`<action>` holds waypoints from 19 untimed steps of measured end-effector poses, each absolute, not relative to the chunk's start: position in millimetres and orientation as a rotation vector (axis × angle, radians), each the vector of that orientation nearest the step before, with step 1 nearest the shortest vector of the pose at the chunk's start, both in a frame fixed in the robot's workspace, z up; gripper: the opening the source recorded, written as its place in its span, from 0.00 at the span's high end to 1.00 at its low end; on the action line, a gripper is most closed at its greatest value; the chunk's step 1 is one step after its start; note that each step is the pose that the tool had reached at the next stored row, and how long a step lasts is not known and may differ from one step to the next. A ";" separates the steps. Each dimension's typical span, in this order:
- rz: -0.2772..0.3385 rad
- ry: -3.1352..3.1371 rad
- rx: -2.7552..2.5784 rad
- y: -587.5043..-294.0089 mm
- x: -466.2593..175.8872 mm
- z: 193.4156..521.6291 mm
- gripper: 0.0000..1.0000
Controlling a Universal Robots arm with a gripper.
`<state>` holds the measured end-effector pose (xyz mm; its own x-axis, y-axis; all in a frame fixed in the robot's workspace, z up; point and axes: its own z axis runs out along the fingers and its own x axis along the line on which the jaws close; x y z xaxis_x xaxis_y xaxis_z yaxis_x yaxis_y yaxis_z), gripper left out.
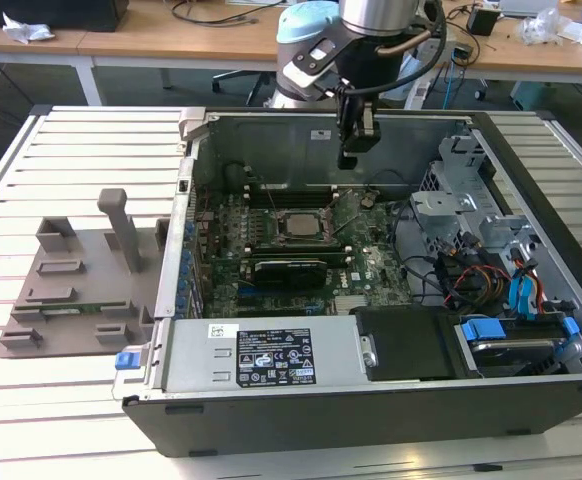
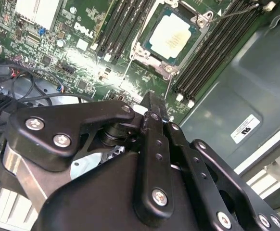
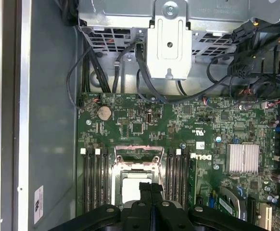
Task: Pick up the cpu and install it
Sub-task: 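Close the cpu cover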
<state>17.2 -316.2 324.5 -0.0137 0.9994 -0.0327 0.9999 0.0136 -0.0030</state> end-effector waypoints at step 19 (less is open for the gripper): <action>-0.041 2.228 2.185 -314.5 39.0 290.4 0.89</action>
